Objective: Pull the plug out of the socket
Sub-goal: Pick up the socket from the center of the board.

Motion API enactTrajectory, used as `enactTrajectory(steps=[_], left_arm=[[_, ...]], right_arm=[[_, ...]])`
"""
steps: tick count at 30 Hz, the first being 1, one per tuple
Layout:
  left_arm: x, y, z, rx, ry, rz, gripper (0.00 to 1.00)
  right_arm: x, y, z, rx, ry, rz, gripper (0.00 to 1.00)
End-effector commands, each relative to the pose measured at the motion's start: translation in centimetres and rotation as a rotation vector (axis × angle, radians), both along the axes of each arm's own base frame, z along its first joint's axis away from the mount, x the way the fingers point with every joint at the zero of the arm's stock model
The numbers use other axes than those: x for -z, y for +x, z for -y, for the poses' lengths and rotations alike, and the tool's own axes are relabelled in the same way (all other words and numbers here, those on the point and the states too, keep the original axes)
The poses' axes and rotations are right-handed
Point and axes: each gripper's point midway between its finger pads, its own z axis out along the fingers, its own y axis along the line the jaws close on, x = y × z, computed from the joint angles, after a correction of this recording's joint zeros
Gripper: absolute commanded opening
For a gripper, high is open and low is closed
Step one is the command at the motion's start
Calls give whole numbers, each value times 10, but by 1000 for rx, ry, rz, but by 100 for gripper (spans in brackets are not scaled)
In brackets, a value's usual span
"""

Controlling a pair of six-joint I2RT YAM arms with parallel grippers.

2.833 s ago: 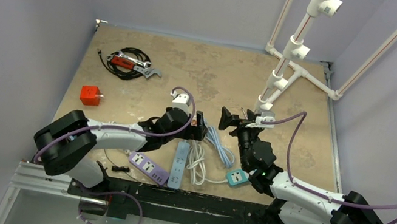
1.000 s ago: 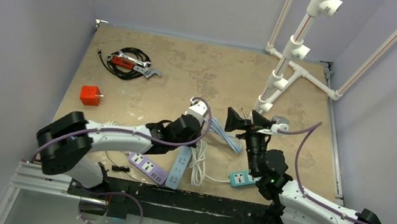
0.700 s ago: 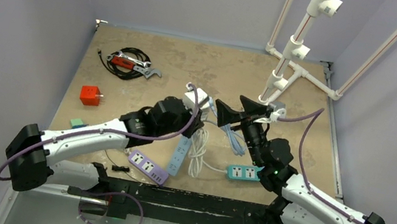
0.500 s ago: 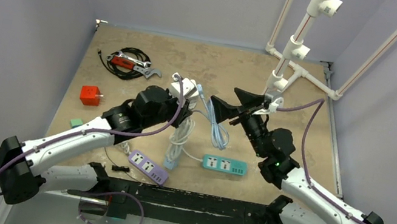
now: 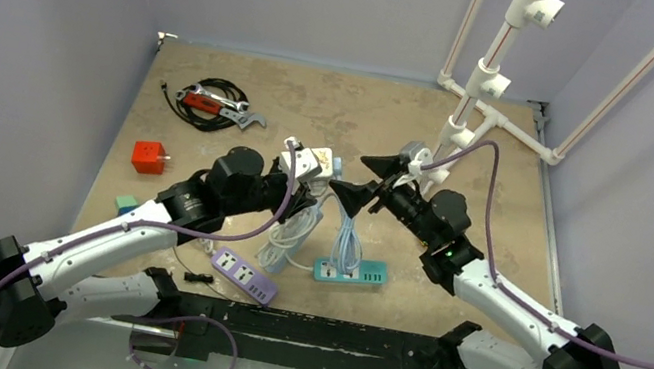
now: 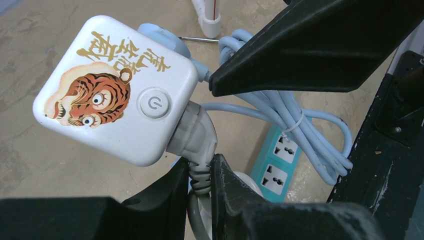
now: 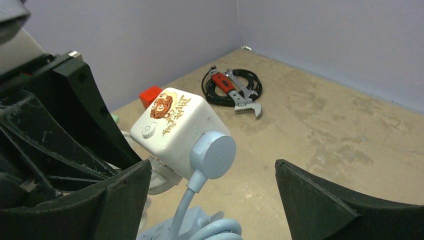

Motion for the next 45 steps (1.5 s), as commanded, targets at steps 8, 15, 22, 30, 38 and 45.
enactTrajectory(steps=[8, 15, 22, 30, 38, 45], left_arm=[[-53, 14, 1, -34, -130, 164, 0], [-56, 12, 0, -25, -129, 180, 0], [-57, 8, 0, -4, -128, 195, 0], [-49, 6, 8, 35, -125, 164, 0], [-49, 8, 6, 17, -119, 173, 0], [-47, 11, 2, -4, -103, 179, 0]], right_arm=[[29, 12, -7, 3, -58, -22, 97], [38, 3, -23, -110, -91, -19, 82], [33, 12, -12, 56, -105, 28, 67], [31, 15, -1, 324, -134, 50, 61], [46, 11, -17, 364, -252, 81, 54], [53, 13, -16, 421, -270, 61, 33]])
